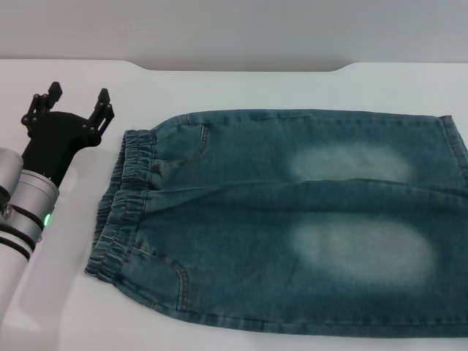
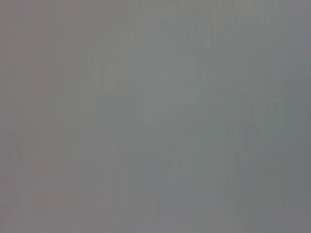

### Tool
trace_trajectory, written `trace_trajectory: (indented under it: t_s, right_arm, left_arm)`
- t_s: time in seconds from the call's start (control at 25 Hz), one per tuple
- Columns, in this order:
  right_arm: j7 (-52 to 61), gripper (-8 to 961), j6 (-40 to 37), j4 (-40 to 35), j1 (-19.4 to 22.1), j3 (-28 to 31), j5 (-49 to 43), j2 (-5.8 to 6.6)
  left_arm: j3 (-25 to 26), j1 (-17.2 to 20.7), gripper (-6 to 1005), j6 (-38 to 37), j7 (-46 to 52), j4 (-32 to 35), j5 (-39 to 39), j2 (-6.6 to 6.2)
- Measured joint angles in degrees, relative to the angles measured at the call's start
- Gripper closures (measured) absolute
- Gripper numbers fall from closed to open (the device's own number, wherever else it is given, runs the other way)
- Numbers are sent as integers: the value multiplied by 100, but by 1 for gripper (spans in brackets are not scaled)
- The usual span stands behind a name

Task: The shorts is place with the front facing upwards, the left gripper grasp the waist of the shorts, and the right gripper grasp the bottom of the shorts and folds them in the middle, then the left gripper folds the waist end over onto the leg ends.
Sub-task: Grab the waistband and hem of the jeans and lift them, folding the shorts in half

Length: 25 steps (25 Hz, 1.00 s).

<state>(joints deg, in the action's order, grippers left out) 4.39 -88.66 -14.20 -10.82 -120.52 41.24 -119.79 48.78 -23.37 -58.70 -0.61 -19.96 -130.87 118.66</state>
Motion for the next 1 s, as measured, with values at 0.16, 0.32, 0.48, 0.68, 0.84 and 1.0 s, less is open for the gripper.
trace_trajectory:
  t_s: [0.16,0.32,0.48,0.68,0.84,1.0]
  right_arm:
    - [31,234,60,-16,-1,5,6,5]
    - [36,233,81,-18,-11,-16,-9,13]
    - [98,232,86,-30,-4,-16,-9,16]
    - [646,232,331,-152,-18,-33,-25,90]
    - [779,232,1089,-614,-6,153,-258,252]
    - [796,232,3126,-2107,283,1000,-1172,513]
  left_arm:
    - [0,0,210,-9,3,0,0,0]
    - [1,0,210,-11,8,1,0,0]
    - [5,-17,211,-10,9,1,0,-3]
    - [-57,-92,212,91,-22,-62,-4,-42]
    - [-18,-98,213,626,-3,-474,-8,-156]
    - [83,-117,213,1625,-38,-1175,-14,-437]
